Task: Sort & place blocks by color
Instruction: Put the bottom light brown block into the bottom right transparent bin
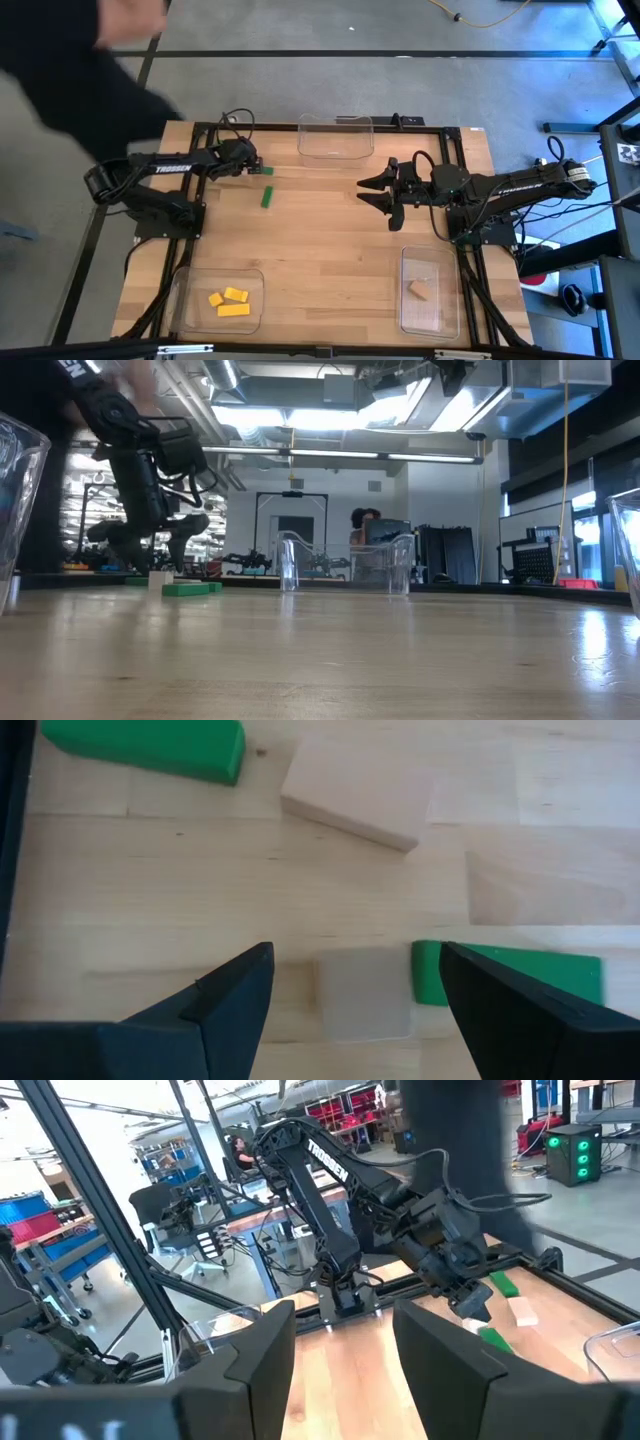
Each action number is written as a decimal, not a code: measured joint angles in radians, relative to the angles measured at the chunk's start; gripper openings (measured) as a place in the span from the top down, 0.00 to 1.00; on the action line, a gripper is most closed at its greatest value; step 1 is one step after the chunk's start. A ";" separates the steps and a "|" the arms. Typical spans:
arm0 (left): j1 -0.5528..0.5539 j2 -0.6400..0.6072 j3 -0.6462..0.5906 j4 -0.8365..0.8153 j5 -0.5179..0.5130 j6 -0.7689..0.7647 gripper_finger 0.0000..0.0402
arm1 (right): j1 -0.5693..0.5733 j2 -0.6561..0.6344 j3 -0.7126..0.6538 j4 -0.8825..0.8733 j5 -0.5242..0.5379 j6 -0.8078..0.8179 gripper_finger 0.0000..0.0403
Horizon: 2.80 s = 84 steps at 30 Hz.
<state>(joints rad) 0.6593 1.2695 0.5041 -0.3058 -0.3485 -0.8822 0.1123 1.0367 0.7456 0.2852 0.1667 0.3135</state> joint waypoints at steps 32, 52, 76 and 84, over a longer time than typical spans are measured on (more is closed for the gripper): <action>0.000 0.005 -0.066 0.040 0.043 0.052 0.58 | 0.000 0.000 0.000 -0.008 -0.001 0.034 0.57; -0.002 -0.200 0.057 0.078 0.169 0.323 0.69 | 0.000 0.000 0.000 -0.011 -0.002 0.075 0.57; -0.774 -0.410 0.219 0.609 0.074 0.533 0.69 | 0.000 0.000 0.000 -0.013 -0.002 0.068 0.57; -0.804 -0.325 0.219 0.746 0.048 0.553 0.69 | 0.000 0.000 0.000 -0.013 -0.002 0.068 0.57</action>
<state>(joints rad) -0.1442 0.9442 0.7235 0.4402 -0.3004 -0.3294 0.1127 1.0363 0.7456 0.2724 0.1650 0.3819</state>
